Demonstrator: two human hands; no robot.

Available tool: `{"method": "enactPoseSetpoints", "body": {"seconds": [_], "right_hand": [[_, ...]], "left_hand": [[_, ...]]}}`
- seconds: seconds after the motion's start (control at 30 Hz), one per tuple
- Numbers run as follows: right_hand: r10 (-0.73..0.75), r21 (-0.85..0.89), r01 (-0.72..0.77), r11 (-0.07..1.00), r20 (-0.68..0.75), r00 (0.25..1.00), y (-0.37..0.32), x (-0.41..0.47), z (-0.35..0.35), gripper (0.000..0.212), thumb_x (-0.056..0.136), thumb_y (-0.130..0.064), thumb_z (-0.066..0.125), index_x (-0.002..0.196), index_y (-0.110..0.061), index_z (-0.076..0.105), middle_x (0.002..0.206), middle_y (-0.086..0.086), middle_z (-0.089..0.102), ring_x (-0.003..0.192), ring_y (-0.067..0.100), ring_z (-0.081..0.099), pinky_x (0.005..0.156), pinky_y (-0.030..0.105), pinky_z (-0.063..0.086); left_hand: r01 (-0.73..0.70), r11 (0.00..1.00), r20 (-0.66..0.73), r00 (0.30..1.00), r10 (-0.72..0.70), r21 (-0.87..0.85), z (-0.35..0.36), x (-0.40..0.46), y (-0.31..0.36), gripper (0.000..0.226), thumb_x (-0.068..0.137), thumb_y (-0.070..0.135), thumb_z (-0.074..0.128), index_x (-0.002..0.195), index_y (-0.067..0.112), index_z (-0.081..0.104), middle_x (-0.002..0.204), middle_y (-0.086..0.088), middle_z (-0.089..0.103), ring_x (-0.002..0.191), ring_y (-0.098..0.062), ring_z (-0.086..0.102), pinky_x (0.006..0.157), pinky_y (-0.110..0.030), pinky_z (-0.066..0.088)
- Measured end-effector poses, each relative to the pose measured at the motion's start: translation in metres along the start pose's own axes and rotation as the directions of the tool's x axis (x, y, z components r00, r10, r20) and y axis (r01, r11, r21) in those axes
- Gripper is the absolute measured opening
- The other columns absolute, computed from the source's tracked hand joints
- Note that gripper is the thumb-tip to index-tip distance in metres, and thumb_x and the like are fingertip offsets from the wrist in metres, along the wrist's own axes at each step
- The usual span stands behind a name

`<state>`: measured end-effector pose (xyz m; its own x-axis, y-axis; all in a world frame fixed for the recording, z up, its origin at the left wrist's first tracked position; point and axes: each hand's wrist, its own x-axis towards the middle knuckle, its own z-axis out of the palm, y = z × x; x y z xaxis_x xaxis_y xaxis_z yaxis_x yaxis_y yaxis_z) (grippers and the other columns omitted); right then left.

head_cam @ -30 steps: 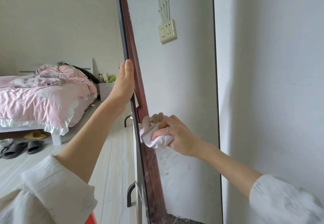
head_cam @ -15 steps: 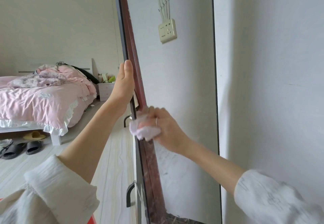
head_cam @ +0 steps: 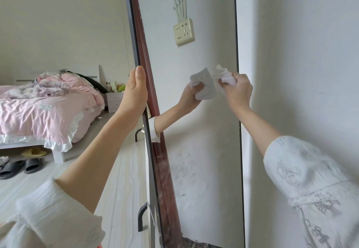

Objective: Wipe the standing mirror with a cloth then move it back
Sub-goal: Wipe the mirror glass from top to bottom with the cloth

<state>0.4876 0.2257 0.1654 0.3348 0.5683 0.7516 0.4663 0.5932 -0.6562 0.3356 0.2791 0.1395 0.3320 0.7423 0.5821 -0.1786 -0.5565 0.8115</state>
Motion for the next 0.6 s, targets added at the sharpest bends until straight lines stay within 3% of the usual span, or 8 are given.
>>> {"method": "enactPoseSetpoints", "body": {"seconds": [0.07, 0.13, 0.27, 0.33, 0.4, 0.47, 0.53, 0.6], "right_hand": [[0.052, 0.006, -0.052, 0.999, 0.011, 0.999, 0.007, 0.011, 0.006, 0.014, 0.081, -0.018, 0.062, 0.091, -0.023, 0.069, 0.089, 0.001, 0.06, 0.092, 0.021, 0.056, 0.064, 0.016, 0.035], [0.076, 0.024, -0.077, 0.997, 0.034, 0.997, 0.008, 0.017, 0.013, 0.021, 0.081, -0.01, 0.059, 0.101, -0.013, 0.066, 0.104, 0.009, 0.064, 0.096, 0.021, 0.057, 0.069, 0.017, 0.037], [0.024, 0.053, -0.033, 0.998, 0.15, 0.988, -0.003, 0.007, 0.026, 0.026, 0.082, -0.004, 0.053, 0.107, -0.004, 0.061, 0.113, 0.016, 0.057, 0.1, 0.025, 0.056, 0.071, 0.011, 0.043], [-0.032, 0.043, 0.023, 0.999, 0.209, 0.977, -0.006, -0.008, 0.028, 0.027, 0.081, -0.001, 0.052, 0.106, -0.003, 0.061, 0.114, 0.017, 0.054, 0.107, 0.029, 0.053, 0.088, 0.029, 0.046], [-0.092, 0.049, 0.082, 0.995, 0.269, 0.959, -0.006, -0.028, 0.029, 0.028, 0.078, 0.004, 0.051, 0.102, -0.004, 0.064, 0.109, 0.014, 0.054, 0.109, 0.032, 0.052, 0.094, 0.038, 0.044], [-0.142, 0.058, 0.13, 0.99, 0.326, 0.935, -0.005, -0.052, 0.03, 0.03, 0.076, 0.008, 0.051, 0.097, -0.006, 0.067, 0.101, 0.008, 0.051, 0.106, 0.035, 0.051, 0.095, 0.043, 0.043], [-0.198, 0.069, 0.186, 0.98, 0.339, 0.92, -0.002, -0.078, 0.03, 0.028, 0.075, 0.009, 0.053, 0.095, -0.005, 0.068, 0.095, 0.007, 0.049, 0.099, 0.039, 0.051, 0.088, 0.046, 0.045], [-0.263, 0.061, 0.259, 0.964, 0.351, 0.898, 0.007, -0.106, 0.026, 0.021, 0.077, 0.008, 0.057, 0.09, -0.003, 0.069, 0.09, 0.013, 0.052, 0.091, 0.04, 0.052, 0.078, 0.045, 0.047]], "left_hand": [[0.003, 1.0, 0.009, 1.0, -0.003, -0.01, -0.012, 0.016, -0.022, 0.035, 0.084, 0.023, 0.054, 0.113, 0.004, 0.052, 0.092, 0.003, 0.067, 0.089, -0.014, 0.061, 0.077, -0.026, 0.048], [-0.116, 0.993, 0.039, 0.992, 0.117, -0.025, -0.017, 0.022, -0.035, 0.05, 0.083, 0.028, 0.061, 0.122, 0.0, 0.047, 0.105, -0.004, 0.066, 0.098, -0.02, 0.06, 0.083, -0.033, 0.049], [-0.177, 0.981, -0.019, 0.984, 0.179, 0.083, -0.017, 0.013, -0.031, 0.037, 0.083, 0.021, 0.062, 0.113, 0.001, 0.051, 0.105, -0.009, 0.064, 0.1, -0.022, 0.059, 0.082, -0.032, 0.049], [-0.164, 0.986, -0.015, 0.986, 0.165, 0.037, -0.021, -0.001, -0.013, 0.019, 0.085, 0.011, 0.055, 0.102, 0.005, 0.059, 0.097, -0.006, 0.066, 0.095, -0.02, 0.061, 0.079, -0.028, 0.049], [-0.172, 0.981, -0.161, 0.969, 0.186, 0.093, -0.029, -0.028, 0.009, 0.016, 0.085, 0.011, 0.047, 0.094, 0.006, 0.059, 0.09, -0.003, 0.065, 0.093, -0.019, 0.061, 0.08, -0.026, 0.049], [0.008, 0.933, -0.399, 0.905, 0.146, 0.36, -0.031, -0.062, 0.044, 0.035, 0.092, 0.027, 0.039, 0.113, 0.002, 0.051, 0.106, 0.003, 0.061, 0.111, -0.017, 0.056, 0.096, -0.026, 0.043], [0.083, 0.91, -0.538, 0.827, 0.165, 0.406, -0.032, -0.09, 0.073, 0.054, 0.098, 0.043, 0.024, 0.139, 0.008, 0.03, 0.127, 0.016, 0.044, 0.126, 0.0, 0.038, 0.106, -0.016, 0.024], [0.013, 0.895, -0.562, 0.782, 0.269, 0.447, -0.033, -0.107, 0.096, 0.054, 0.098, 0.047, 0.017, 0.141, 0.017, 0.029, 0.107, 0.034, 0.035, 0.098, 0.028, 0.03, 0.081, 0.002, 0.019]]}}
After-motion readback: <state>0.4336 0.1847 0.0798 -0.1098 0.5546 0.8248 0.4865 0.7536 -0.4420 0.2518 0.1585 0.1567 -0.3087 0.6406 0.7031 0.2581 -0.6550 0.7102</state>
